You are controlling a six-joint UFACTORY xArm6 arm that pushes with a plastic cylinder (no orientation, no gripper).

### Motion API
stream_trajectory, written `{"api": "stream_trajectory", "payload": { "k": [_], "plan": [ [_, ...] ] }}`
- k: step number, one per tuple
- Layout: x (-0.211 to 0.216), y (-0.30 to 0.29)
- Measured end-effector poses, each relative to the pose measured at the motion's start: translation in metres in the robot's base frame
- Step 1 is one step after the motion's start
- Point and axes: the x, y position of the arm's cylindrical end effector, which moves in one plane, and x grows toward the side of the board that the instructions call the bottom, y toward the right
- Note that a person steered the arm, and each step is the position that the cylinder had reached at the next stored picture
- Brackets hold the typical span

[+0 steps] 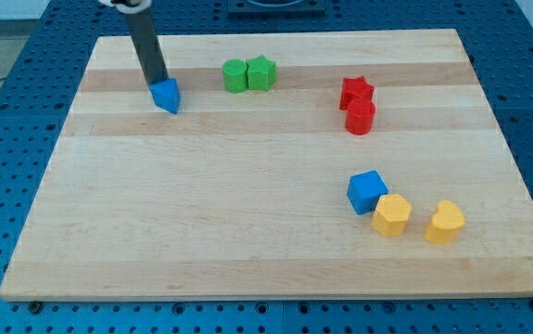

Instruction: Bring the blue triangle at the right side of the blue cube

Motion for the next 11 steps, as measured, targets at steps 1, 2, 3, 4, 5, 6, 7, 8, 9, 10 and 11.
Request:
{"api": "stream_trajectory", "payload": {
  "k": [1,2,3,4,5,6,7,8,9,10,11],
  "plan": [
    [0.034,0.016],
    [0.085,0.114],
    [0.104,0.121],
    [0.046,0.104],
    [0.076,0.06],
    [0.146,0.098],
    [0.162,0.17],
    [0.109,0.158],
    [0.1,0.173],
    [0.109,0.2],
    [0.138,0.249]
  ]
}}
